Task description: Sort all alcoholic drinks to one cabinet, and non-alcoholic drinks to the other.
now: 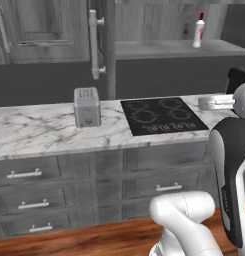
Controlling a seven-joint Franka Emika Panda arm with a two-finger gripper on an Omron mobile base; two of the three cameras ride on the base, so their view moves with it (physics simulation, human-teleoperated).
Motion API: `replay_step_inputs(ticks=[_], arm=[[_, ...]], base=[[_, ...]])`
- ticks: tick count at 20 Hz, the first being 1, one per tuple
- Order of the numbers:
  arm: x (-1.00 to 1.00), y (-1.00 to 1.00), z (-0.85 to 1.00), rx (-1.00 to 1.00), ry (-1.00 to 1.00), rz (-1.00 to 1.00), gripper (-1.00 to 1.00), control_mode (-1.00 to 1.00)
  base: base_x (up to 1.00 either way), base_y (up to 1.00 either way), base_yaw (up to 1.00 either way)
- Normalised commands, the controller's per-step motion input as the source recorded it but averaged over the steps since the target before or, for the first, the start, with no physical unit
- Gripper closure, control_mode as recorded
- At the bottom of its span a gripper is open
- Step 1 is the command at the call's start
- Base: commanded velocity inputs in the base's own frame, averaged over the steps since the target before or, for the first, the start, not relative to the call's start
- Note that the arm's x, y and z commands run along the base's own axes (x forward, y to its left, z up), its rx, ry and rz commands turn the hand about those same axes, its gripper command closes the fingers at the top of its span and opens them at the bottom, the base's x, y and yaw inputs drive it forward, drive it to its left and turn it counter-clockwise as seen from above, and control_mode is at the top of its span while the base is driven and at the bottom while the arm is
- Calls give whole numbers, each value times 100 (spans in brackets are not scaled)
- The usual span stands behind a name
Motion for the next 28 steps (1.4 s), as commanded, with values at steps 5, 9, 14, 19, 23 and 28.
replay_step_inputs(ticks=[5,9,14,19,23,28], arm=[[0,0,0,0,0,0,-100,100],[0,0,0,0,0,0,-100,100],[0,0,0,0,0,0,-100,100],[0,0,0,0,0,0,-100,100],[0,0,0,0,0,0,-100,100],[0,0,0,0,0,0,-100,100]], base=[[-25,81,0],[-32,76,0],[-34,68,0],[-36,63,0],[-33,61,0],[-26,56,0]])
